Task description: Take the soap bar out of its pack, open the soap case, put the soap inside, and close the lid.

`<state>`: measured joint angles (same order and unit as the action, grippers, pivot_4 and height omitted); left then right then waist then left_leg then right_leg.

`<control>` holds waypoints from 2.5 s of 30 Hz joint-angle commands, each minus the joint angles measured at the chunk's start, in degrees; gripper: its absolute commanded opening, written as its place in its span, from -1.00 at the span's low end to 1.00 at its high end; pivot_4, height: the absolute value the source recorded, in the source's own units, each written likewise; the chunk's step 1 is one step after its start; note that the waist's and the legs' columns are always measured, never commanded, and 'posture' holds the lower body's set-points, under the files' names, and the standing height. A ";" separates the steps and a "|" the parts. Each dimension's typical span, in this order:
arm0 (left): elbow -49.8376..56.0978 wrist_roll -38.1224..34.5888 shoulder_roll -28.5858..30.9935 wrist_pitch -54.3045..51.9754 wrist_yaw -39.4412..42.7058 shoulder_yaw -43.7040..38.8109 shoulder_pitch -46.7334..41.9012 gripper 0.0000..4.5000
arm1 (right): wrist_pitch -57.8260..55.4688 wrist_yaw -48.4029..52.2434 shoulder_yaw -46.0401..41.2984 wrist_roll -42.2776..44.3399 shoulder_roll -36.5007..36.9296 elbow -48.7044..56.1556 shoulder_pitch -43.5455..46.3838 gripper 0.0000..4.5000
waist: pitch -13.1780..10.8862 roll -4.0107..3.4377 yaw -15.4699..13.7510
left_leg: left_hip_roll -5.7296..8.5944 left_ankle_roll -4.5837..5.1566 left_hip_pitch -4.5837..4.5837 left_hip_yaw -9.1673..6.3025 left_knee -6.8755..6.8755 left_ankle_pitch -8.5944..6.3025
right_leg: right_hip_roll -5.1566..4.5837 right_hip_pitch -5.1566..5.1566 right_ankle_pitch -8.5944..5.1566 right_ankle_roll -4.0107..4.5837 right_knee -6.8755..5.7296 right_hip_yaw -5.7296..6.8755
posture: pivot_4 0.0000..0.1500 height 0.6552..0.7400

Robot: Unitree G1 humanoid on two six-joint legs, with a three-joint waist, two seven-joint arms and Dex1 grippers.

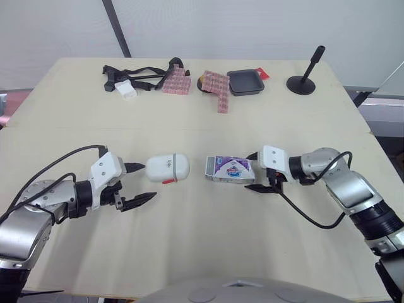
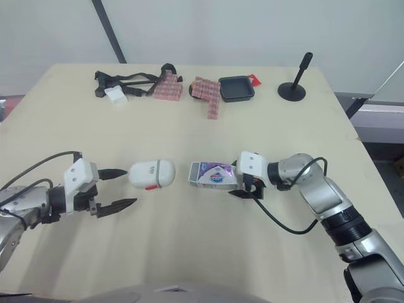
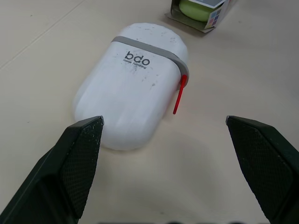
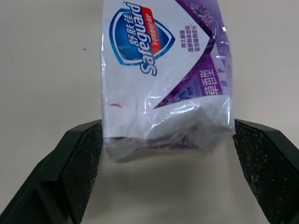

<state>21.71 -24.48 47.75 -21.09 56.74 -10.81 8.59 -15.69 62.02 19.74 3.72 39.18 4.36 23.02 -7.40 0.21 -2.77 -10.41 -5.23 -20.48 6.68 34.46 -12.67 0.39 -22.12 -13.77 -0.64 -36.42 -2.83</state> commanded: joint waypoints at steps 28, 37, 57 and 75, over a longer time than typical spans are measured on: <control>0.48 2.05 0.79 3.23 0.13 -1.02 0.24 1.00 | -0.98 4.11 -3.53 1.36 4.05 6.07 -0.80 0.18 | 0.01 0.01 -0.43 | -0.05 0.02 -0.07 0.00 0.21 -0.01 | -0.01 -0.04 0.01 0.01 -0.13 0.00 | 1.00 1.00; -0.90 2.89 0.38 4.16 0.38 0.31 -1.18 1.00 | -7.21 3.86 -5.07 -0.91 11.59 13.88 0.08 0.18 | 0.00 0.01 -0.10 | -0.06 0.01 -0.07 0.00 0.19 -0.01 | 0.00 -0.07 0.00 0.00 -0.14 -0.01 | 1.00 1.00; -4.13 3.21 -0.52 5.66 0.81 2.29 -3.57 1.00 | -10.68 5.65 -10.00 -0.83 21.06 22.09 -3.13 0.18 | -0.01 -0.01 -0.32 | -0.08 0.01 -0.09 0.00 0.19 -0.01 | -0.01 -0.09 0.00 0.00 -0.13 -0.02 | 1.00 1.00; -6.73 5.10 -1.03 7.05 1.07 4.56 -4.79 1.00 | -15.24 -3.21 -25.25 -1.07 22.00 16.87 -16.16 0.18 | -0.01 -0.01 -0.42 | -0.10 0.05 -0.08 0.00 0.20 -0.01 | -0.06 -0.07 0.00 0.00 -0.11 -0.03 | 1.00 1.00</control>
<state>14.46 -19.50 46.35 -14.50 57.60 -5.82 4.40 -29.77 60.75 -1.80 2.01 61.17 22.38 6.46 -7.41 0.19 -3.19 -10.49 -5.18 -20.55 6.69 34.66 -12.68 0.33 -22.18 -13.77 -0.64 -36.54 -2.86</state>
